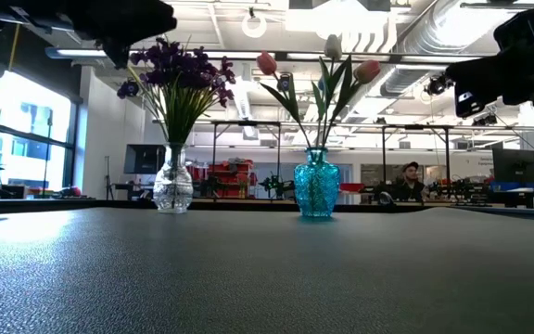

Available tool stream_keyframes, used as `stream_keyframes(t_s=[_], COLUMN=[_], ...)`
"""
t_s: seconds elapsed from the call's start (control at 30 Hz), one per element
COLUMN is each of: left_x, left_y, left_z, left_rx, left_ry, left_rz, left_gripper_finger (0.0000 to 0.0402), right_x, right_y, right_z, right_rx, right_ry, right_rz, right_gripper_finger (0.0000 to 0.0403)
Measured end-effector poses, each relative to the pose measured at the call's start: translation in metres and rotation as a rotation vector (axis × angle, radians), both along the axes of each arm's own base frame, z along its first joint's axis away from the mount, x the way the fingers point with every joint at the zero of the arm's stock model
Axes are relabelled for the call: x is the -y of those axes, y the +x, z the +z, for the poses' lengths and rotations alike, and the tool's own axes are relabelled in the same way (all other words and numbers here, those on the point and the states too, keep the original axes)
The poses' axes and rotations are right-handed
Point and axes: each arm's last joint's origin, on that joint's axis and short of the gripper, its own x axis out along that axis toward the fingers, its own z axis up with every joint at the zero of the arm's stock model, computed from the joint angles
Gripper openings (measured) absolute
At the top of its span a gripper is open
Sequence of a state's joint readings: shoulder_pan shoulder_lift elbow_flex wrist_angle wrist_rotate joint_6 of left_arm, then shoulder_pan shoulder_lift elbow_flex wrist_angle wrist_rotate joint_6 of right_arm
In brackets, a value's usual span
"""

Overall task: Sort flowers into vase by color
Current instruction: Return to Home Position

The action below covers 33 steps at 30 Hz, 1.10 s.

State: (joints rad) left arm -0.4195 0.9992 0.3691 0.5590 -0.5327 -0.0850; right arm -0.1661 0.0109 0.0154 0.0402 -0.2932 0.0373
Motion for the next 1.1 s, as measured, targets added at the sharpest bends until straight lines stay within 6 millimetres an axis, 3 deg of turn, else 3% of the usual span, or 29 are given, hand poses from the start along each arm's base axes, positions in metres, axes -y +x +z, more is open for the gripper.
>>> stream_keyframes(t_s=[0.2,0.33,0.5,0.67,0.9,1.1], left_x=[-0.009,-0.026,-0.054,-0.068,-0.074,-0.072], left_y=[-0.021,-0.046,-0.067,-0.078,-0.094,-0.094], left_z=[0.011,0.005,-0.015,-0.019,-0.034,-0.05], left_rx=[0.022,0.089,0.128,0.188,0.199,0.128], left_ry=[0.076,0.044,-0.042,-0.068,0.02,0.022], left_rz=[0.063,0.087,0.186,0.042,-0.014,-0.057], left_gripper_finger=[0.0036,0.0005,0.0001,0.0,0.0,0.0], right_x=[0.002,0.002,0.002,0.002,0.002,0.002], right_y=[0.0,0.0,0.0,0.0,0.0,0.0], right_z=[-0.001,-0.001,-0.001,-0.001,-0.001,-0.001], right_rx=[-0.013,-0.014,-0.015,-0.015,-0.015,-0.015], right_ry=[0.04,0.046,0.046,0.046,0.046,0.046], right_rz=[-0.055,-0.066,-0.066,-0.066,-0.066,-0.066], right_gripper_finger=[0.0,0.0,0.0,0.0,0.0,0.0])
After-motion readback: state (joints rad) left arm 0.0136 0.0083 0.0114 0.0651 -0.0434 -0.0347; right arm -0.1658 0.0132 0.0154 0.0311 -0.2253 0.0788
